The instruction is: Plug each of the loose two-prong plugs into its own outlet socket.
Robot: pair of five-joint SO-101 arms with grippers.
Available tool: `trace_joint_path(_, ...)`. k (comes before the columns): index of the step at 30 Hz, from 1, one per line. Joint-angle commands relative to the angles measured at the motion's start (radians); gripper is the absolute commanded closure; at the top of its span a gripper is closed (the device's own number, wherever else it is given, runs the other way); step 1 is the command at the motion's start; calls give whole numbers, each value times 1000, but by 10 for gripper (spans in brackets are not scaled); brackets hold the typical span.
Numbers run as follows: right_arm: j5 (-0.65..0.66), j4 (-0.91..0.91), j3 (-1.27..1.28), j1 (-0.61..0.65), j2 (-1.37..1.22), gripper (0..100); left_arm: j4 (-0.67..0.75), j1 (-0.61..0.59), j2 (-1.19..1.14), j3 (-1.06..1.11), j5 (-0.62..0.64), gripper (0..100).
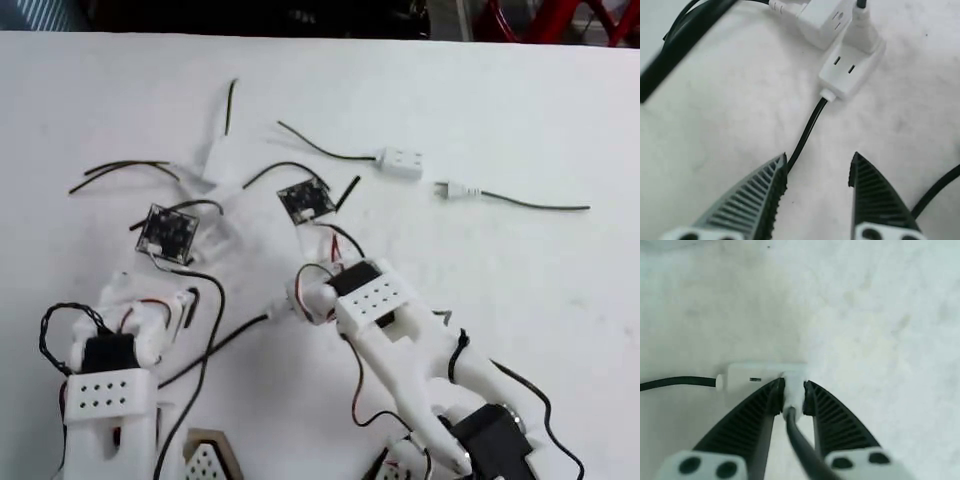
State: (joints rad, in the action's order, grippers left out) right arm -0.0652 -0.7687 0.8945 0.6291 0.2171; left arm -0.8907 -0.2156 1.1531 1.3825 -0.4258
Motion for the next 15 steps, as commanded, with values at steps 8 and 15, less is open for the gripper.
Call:
trace_joint_path(8,49,-8,-114,25,22,982,20,-18,27,-6,0,793)
trace_joint_path(15,55,208,-241,25,28,981,26,-65,27,-12,6,793)
